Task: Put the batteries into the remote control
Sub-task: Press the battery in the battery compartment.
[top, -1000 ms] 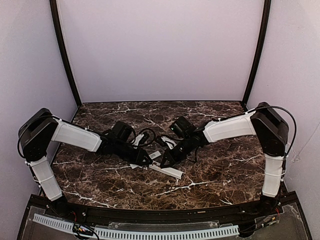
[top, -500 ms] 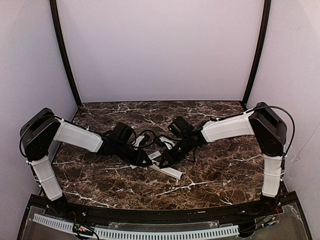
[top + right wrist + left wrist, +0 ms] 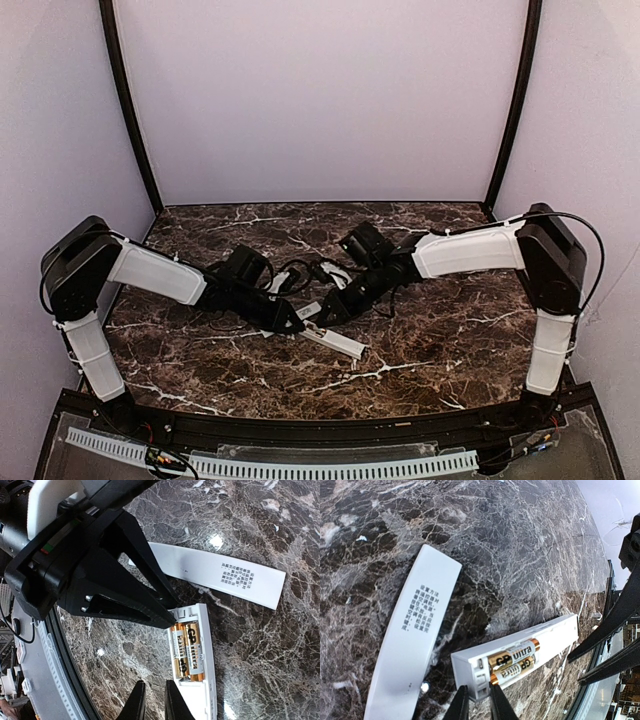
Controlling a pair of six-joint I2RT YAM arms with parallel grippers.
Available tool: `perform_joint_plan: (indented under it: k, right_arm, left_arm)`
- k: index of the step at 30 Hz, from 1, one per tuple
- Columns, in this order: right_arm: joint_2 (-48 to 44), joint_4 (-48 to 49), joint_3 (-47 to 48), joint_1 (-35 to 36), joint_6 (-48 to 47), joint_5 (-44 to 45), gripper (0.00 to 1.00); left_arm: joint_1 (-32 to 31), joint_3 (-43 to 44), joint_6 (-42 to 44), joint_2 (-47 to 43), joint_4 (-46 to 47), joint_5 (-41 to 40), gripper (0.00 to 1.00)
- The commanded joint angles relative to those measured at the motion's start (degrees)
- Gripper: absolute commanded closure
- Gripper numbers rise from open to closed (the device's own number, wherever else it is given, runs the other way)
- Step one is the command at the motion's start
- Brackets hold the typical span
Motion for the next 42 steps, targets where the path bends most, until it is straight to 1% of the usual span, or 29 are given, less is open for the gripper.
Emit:
perform_joint_plan:
  k: [1, 18, 42]
  right_arm:
    - [0.79, -1.24, 0.19, -0.47, 0.18, 1.18, 0.87]
    - [3.66, -3.22, 0.55, -0.47, -1.0, 3.93, 0.87]
    - [9.01, -4.94, 3.36, 0.12, -3.3, 3.68, 0.95]
  left_arm:
    - [-0.19, 0.41, 0.64, -0.05, -2.28, -1.13, 0.85]
    - [-0.18, 0.34, 0.62, -0.05, -2.17, -1.25, 0.86]
    - [-0.21, -0.1, 0.83, -0.03, -1.91, -1.25, 0.87]
